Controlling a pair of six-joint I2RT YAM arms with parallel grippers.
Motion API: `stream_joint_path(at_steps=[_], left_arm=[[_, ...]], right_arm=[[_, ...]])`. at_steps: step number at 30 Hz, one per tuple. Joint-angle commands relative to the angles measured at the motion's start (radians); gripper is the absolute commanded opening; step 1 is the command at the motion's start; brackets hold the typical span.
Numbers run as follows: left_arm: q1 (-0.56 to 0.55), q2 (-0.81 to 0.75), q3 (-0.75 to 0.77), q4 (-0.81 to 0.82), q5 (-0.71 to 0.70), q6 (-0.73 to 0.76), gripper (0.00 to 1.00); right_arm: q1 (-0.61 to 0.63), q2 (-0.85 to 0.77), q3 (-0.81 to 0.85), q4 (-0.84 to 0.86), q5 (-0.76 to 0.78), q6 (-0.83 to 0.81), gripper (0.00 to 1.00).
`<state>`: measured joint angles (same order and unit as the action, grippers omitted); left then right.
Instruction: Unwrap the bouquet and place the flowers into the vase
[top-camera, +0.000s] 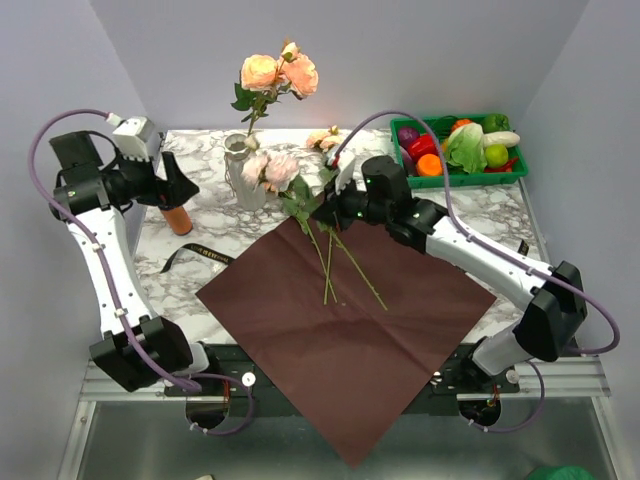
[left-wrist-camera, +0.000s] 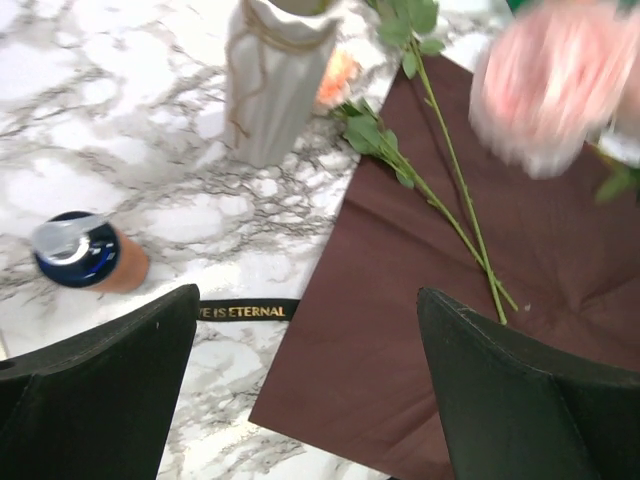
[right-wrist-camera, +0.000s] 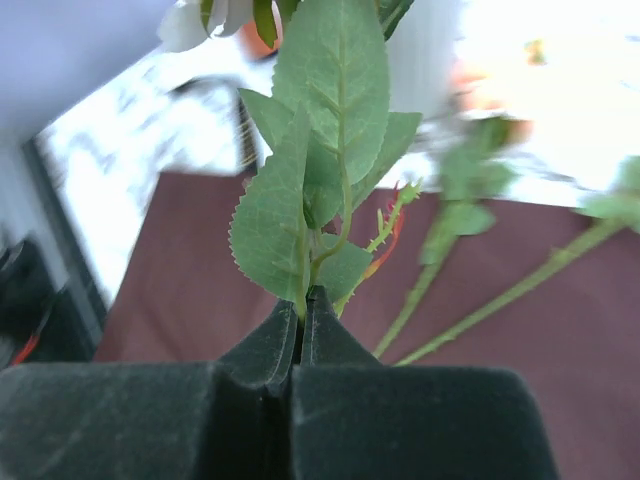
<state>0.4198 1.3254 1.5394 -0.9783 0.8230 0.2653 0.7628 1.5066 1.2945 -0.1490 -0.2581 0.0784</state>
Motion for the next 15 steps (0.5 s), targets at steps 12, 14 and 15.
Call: stream_joint_path(at_steps=[12, 14, 15], left_arm=[[0.172, 0.047, 0.102, -0.048, 0.110, -0.095, 0.98], [0.183, 0.057, 0.094, -0.039, 0.107, -0.098, 0.98], [0.188, 0.058, 0.093, -0.039, 0.105, -0.098, 0.98]], right_arm=[[0.119, 0.023, 0.060, 0.542, -0.250, -0.219, 0.01], [0.119, 0.056, 0.069, 0.863, -0.245, -0.233, 0.01], [0.119, 0.120, 0.098, 0.940, -0.253, -0.241, 0.01]])
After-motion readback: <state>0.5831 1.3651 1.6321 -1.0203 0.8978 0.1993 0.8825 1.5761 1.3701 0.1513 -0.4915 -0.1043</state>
